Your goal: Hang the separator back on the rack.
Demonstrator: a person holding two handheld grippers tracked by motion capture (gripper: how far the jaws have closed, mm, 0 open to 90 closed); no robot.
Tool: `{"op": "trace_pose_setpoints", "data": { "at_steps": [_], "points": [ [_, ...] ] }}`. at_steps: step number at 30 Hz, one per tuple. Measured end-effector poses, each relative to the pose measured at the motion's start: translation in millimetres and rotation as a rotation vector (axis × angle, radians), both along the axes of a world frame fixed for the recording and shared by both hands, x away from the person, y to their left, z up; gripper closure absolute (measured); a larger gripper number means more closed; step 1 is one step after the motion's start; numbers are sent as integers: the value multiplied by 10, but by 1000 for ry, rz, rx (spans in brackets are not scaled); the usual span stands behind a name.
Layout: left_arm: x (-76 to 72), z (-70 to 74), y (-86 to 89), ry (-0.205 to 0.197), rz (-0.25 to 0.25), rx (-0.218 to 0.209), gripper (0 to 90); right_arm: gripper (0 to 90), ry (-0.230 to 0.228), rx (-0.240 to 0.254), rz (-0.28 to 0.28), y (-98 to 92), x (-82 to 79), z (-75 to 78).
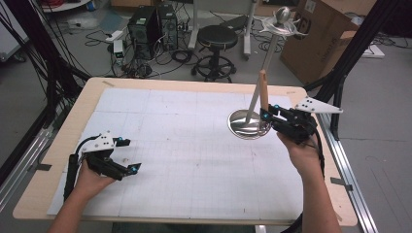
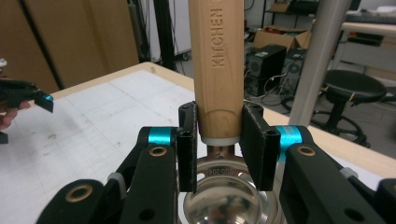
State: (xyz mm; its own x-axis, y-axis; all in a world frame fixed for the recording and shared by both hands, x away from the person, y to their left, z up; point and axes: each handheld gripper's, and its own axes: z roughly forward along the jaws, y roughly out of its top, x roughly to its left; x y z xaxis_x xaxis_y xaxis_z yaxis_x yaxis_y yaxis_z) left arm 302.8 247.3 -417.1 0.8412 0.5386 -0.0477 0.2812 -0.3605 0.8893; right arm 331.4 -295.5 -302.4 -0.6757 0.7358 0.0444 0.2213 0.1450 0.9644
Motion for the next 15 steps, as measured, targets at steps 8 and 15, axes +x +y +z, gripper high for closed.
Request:
{"op": "trace_pose_setpoints", "data": {
  "at_steps": [8,15],
  "points": [
    [3,-4,-2,1,0,3,23,686,-32,7,-40,-73,1,220],
    [5,-5,0,0,0,3,24,686,-57,19,-77,-143,-7,376]
  ]
}}
